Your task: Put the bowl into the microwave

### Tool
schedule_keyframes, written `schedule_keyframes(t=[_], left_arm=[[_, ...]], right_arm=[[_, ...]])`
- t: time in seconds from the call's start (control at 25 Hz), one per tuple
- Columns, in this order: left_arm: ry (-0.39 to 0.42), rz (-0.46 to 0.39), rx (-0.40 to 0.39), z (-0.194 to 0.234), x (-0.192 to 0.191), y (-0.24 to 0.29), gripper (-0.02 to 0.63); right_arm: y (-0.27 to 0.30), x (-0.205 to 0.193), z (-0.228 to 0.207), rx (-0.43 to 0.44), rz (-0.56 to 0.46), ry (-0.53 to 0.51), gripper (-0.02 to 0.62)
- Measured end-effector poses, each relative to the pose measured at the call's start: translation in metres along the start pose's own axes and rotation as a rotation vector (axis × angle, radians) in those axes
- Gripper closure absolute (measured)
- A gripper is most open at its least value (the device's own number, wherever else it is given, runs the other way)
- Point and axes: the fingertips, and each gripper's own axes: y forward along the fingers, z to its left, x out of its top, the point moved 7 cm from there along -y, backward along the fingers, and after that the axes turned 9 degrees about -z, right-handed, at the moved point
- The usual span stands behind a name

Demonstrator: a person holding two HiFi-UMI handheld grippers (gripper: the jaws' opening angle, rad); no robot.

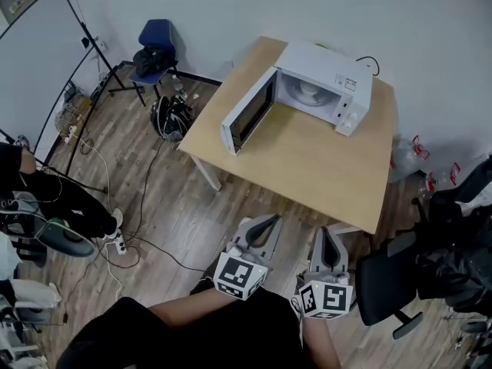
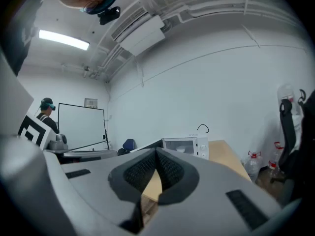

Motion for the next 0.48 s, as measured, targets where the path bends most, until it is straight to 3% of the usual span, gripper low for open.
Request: schedule_keyframes(t=[0.24, 0.48], left_arm=[[0.020, -0.013, -0.005, -0.044, -0.008, -0.034, 0.592], [0.089, -0.032, -0.054, -0.058, 0.004, -0.038, 0.591]], right_arm=[[-0.058, -0.001, 0.009, -0.038, 0.005, -0.058, 0.535], [-0.073, 0.001, 0.009, -0.046, 0.029, -0.151, 0.535]])
